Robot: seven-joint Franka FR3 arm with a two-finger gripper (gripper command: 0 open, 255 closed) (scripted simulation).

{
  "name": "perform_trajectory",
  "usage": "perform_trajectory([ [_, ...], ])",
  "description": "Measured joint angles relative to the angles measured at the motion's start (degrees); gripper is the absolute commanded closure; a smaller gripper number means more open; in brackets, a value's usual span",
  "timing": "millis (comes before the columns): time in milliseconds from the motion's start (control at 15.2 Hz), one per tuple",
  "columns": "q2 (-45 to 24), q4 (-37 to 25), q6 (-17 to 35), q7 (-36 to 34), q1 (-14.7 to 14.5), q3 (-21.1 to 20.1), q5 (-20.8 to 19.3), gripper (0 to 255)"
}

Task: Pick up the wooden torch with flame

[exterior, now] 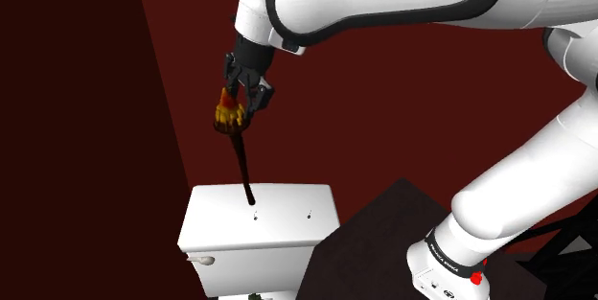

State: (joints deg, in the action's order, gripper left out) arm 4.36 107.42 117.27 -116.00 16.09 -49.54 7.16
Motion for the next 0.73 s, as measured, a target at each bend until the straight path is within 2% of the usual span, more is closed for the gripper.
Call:
perform_trajectory([
  [726, -0.6, -8.6, -8.2, -0.9, 0.2, 0.1, -0.9, 255],
])
